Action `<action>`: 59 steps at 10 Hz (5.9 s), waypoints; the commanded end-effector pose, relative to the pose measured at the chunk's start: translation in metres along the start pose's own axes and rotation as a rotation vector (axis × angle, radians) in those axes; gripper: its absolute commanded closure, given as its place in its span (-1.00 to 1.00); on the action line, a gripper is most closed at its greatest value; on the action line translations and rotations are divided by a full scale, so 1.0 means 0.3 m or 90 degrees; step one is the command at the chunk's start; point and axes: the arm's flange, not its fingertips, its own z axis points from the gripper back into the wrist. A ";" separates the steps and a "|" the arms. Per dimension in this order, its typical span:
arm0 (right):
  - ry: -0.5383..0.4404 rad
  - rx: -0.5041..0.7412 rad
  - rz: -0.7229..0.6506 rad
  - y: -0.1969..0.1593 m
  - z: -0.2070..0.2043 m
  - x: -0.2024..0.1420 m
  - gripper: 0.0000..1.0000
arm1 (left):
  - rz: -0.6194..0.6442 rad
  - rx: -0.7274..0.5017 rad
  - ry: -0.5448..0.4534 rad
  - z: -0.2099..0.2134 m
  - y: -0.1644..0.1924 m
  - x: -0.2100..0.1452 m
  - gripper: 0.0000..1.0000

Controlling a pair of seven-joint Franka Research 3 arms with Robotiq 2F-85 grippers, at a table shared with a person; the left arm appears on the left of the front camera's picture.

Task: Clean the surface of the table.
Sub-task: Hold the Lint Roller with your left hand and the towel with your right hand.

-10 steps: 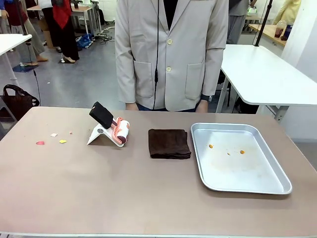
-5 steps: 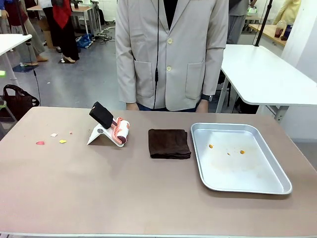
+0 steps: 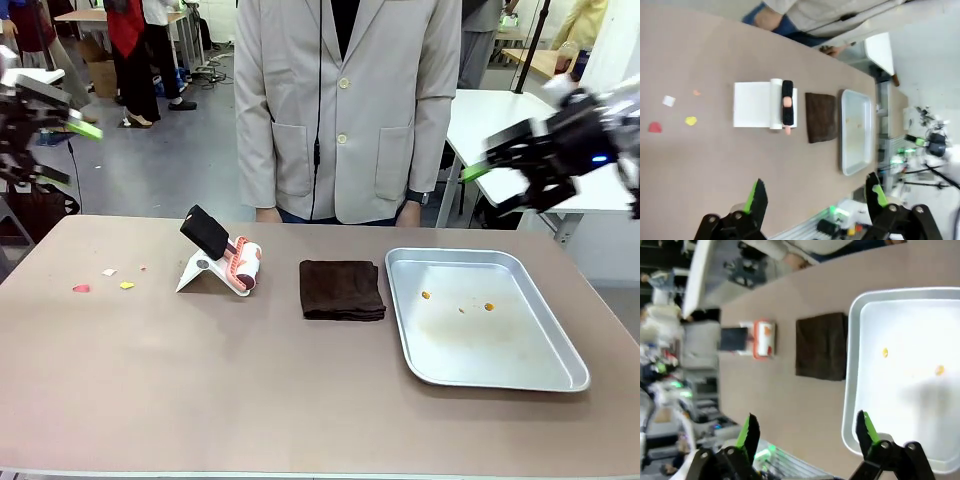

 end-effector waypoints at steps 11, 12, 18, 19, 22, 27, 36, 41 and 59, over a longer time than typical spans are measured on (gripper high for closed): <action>0.100 -0.141 0.074 0.090 -0.733 0.046 -1.00 | -0.178 0.201 0.057 -0.512 -0.050 0.103 -1.00; 0.153 -0.169 0.113 0.061 -0.769 0.028 -1.00 | -0.154 0.216 0.053 -0.518 -0.083 0.105 -1.00; 0.155 -0.239 0.095 0.116 -0.838 0.078 -1.00 | -0.088 0.172 0.055 -0.567 -0.040 0.150 -1.00; 0.153 -0.256 0.072 0.121 -0.870 0.100 -1.00 | -0.069 0.162 0.051 -0.577 -0.016 0.152 -1.00; 0.136 -0.302 0.025 0.146 -0.954 0.121 -1.00 | -0.039 0.121 0.036 -0.611 0.027 0.163 -1.00; 0.140 -0.408 -0.006 0.157 -1.052 0.127 -1.00 | -0.027 0.097 0.058 -0.645 0.055 0.186 -1.00; 0.138 -0.429 -0.013 0.140 -1.114 0.120 -1.00 | -0.024 0.091 0.074 -0.662 0.063 0.190 -1.00; 0.145 -0.416 -0.017 0.133 -1.114 0.119 1.00 | -0.032 0.094 0.090 -0.668 0.063 0.188 1.00; 0.082 0.435 -0.055 -0.044 -0.717 0.168 0.92 | -0.058 -0.168 0.071 -0.440 0.035 0.155 1.00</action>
